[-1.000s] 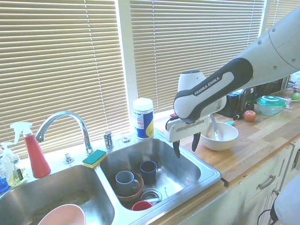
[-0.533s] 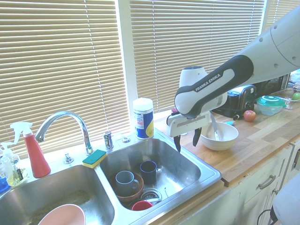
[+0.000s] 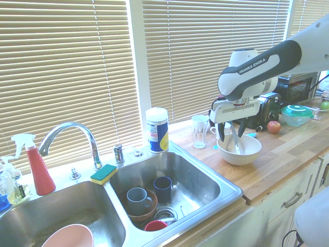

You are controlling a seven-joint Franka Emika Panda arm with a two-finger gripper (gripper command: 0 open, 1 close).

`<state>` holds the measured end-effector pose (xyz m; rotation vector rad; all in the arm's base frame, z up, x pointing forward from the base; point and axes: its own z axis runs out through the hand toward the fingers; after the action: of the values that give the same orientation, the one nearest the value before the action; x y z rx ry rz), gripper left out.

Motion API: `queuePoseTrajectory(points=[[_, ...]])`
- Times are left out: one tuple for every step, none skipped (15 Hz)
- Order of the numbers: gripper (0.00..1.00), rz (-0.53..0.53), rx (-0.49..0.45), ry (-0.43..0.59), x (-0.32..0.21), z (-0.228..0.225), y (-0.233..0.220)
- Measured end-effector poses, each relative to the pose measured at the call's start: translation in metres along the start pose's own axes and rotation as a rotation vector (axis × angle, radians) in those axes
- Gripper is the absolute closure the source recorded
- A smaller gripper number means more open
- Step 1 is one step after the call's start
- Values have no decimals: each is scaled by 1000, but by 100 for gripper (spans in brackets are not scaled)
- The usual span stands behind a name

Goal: Put the knife into the sink

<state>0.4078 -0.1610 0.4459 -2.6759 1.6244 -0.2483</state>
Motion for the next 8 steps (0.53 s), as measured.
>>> queuePoseTrajectory(points=[[0, 18, 6, 9, 6, 14, 6], [0, 28, 10, 15, 9, 32, 8], [0, 33, 10, 18, 9, 50, 9], [0, 37, 7, 22, 10, 66, 10], [0, 38, -1, 25, 12, 80, 11], [0, 39, -9, 26, 14, 91, 12], [100, 39, -14, 26, 16, 99, 13], [100, 41, -15, 28, 18, 106, 14]])
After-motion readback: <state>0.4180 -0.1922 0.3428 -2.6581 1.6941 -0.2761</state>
